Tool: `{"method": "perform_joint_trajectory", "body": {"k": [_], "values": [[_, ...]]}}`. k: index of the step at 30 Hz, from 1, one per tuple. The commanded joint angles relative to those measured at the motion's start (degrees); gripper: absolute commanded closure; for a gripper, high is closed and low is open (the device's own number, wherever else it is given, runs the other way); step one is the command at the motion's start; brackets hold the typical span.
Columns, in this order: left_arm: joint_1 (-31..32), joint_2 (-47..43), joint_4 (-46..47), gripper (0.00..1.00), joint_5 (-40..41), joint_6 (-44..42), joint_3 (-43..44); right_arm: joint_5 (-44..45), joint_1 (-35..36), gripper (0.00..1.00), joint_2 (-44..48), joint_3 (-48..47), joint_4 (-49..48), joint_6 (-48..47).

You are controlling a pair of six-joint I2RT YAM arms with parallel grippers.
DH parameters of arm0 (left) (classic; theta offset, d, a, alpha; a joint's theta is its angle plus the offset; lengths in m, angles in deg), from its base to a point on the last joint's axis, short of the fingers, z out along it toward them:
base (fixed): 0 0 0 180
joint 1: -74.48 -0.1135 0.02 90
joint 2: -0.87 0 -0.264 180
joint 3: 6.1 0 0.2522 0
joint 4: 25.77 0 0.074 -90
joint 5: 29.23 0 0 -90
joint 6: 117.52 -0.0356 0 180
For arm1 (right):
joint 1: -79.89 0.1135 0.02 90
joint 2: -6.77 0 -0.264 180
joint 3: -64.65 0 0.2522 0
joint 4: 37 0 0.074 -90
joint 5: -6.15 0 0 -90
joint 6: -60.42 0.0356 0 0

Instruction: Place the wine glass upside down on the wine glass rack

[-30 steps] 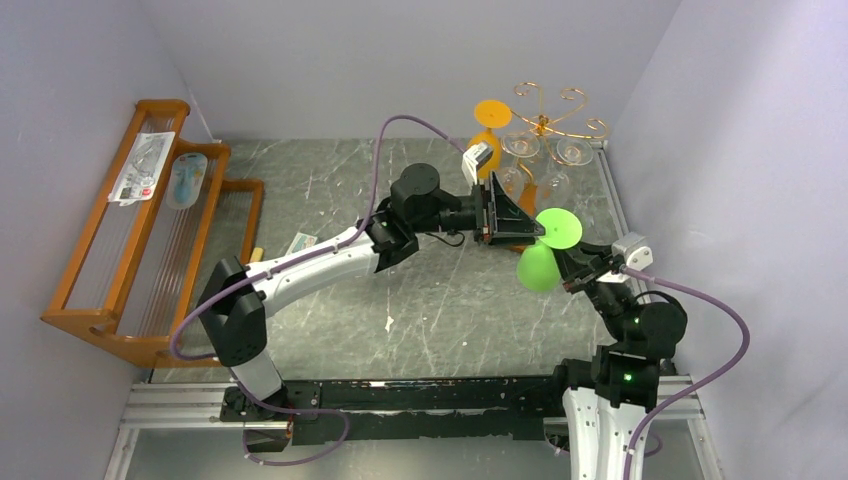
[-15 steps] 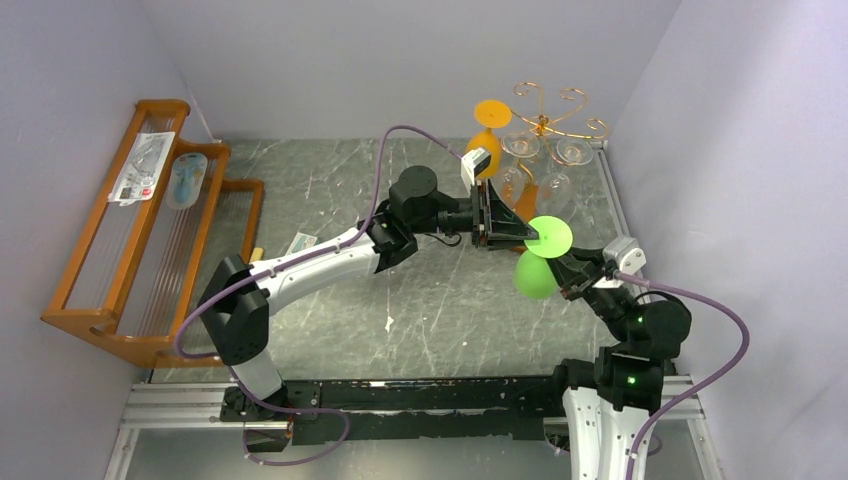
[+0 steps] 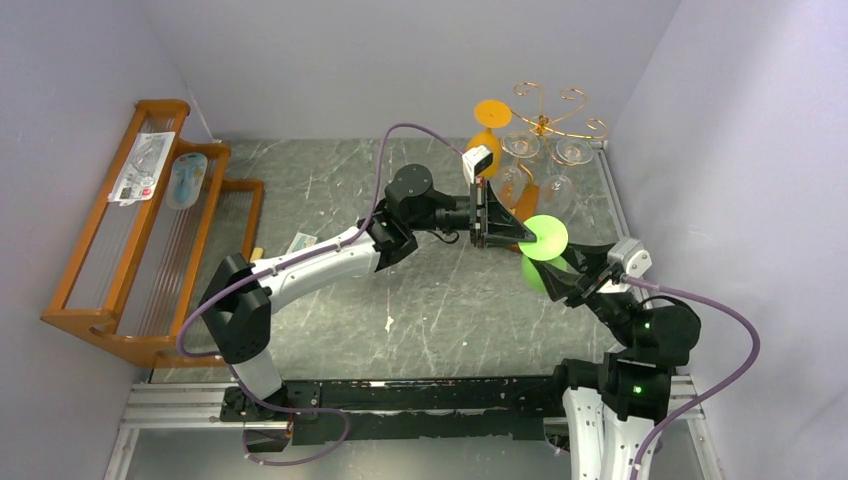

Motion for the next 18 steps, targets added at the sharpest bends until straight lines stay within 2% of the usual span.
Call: {"method": "perform_joint_trajectory", "body": {"k": [1, 4, 9, 15, 18], "values": [[-2.9, -1.1, 2.0, 0.95, -0.9, -2.8, -1.0, 1.3, 0.5, 0.48, 0.5, -3.7, 4.9, 4.5], [-4.4, -2.5, 0.9, 0.95, -0.6, -4.9, -2.5, 2.3, 0.8, 0.44, -1.6, -6.6, 10.4, 6.2], [-5.4, -4.6, 0.9, 0.95, -1.6, -6.5, -7.4, 1.1, 1.2, 0.43, -5.1, -10.4, 18.3, 11.1], [-5.8, -5.6, 3.0, 0.95, -4.2, -8.3, -11.1, 17.4, 1.2, 0.45, -3.6, -11.1, 21.0, 36.1], [-5.8, -6.3, 2.8, 0.95, -4.2, -10.4, -11.8, 17.6, 1.1, 0.46, -4.3, -10.7, 24.3, 42.5]]}}
